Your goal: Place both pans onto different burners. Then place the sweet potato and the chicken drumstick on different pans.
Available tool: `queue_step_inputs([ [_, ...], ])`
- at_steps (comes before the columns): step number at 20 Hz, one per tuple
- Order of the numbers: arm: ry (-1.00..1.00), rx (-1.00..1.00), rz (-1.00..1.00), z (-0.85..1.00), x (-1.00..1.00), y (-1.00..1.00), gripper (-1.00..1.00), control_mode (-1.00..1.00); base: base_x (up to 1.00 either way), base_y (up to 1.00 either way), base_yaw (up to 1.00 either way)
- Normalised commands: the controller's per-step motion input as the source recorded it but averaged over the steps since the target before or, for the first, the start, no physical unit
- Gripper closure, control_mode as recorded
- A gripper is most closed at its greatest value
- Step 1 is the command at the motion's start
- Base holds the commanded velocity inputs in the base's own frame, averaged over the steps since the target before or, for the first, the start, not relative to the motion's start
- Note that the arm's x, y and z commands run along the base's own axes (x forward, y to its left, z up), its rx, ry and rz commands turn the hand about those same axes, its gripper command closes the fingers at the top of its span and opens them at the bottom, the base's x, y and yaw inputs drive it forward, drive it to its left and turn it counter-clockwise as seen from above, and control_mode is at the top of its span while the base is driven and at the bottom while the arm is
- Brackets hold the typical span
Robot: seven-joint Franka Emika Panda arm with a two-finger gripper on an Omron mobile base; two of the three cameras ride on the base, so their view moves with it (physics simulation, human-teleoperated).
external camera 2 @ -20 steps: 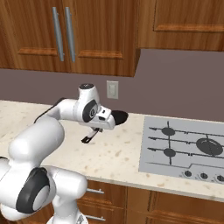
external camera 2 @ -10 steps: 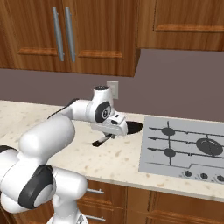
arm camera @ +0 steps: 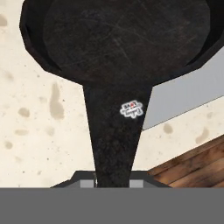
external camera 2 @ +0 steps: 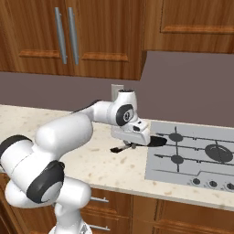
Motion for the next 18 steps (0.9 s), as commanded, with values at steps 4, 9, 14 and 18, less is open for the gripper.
queue_step_inputs([
  [4, 0.0, 0.0, -0.08, 0.0, -0.26, -0.65, 1.0, -1.0, 0.0, 0.0, 0.0],
  [9, 0.0, 0.0, -0.07, 0.0, -0.08, -0.56, 1.0, -1.0, 0.0, 0.0, 0.0],
  [14, 0.0, 0.0, -0.01, -0.02, 0.02, -0.26, 1.0, -1.0, 0.0, 0.0, 0.0],
  [18, 0.0, 0.0, 0.0, -0.06, 0.07, -0.07, 1.0, -1.0, 0.0, 0.0, 0.0],
])
